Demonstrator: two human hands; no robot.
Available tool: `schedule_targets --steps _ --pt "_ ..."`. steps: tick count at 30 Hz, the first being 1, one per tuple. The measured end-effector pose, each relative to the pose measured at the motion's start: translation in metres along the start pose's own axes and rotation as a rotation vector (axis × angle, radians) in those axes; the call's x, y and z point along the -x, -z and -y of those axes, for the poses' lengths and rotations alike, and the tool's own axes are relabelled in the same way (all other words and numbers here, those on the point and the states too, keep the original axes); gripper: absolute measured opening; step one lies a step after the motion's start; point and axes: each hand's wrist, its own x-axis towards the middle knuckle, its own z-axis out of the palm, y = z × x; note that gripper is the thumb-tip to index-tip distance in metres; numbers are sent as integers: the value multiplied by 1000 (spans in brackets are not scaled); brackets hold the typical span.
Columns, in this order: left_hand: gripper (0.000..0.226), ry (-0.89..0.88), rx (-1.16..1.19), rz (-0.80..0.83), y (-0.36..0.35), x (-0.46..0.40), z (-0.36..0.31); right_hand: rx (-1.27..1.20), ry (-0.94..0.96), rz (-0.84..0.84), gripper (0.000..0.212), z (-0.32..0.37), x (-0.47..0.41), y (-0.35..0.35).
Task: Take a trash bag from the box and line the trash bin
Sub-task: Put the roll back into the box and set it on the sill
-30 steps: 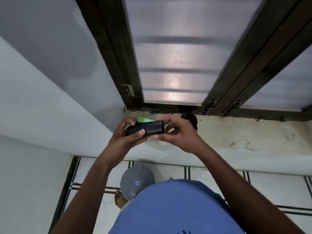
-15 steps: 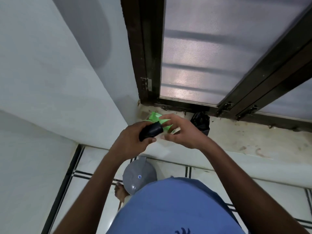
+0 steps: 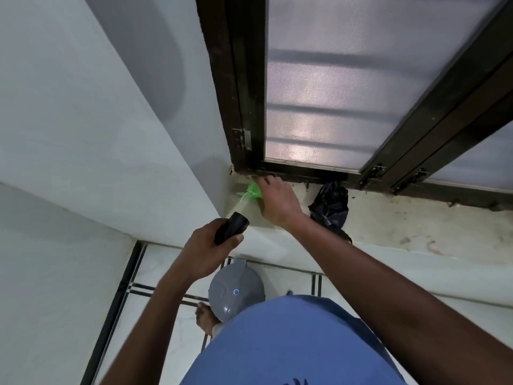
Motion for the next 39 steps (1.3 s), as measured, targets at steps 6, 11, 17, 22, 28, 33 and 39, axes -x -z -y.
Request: schedule_targets --steps 6,11,17,22,28,33,39 --pt "23 -20 87 -53 6 -1 -13 -560 -40 -131 85 -6 25 22" --pt "25 -91 187 -42 10 -4 -41 -561 -75 -126 77 -18 43 13" --pt "20 -159 316 74 10 -11 -84 -589 -75 -81 69 -21 43 18" --pt "26 -180 170 -35 7 -37 -92 -644 -108 -59 73 -15 44 19" --pt "27 -209 79 -61 14 -51 -100 -789 -123 -159 46 -10 40 20" --pt "28 -248 -116 -118 15 -56 -106 -817 -102 -164 49 -10 38 14" --pt "42 -331 -693 -108 12 -76 -100 -801 -97 -149 54 -15 36 10"
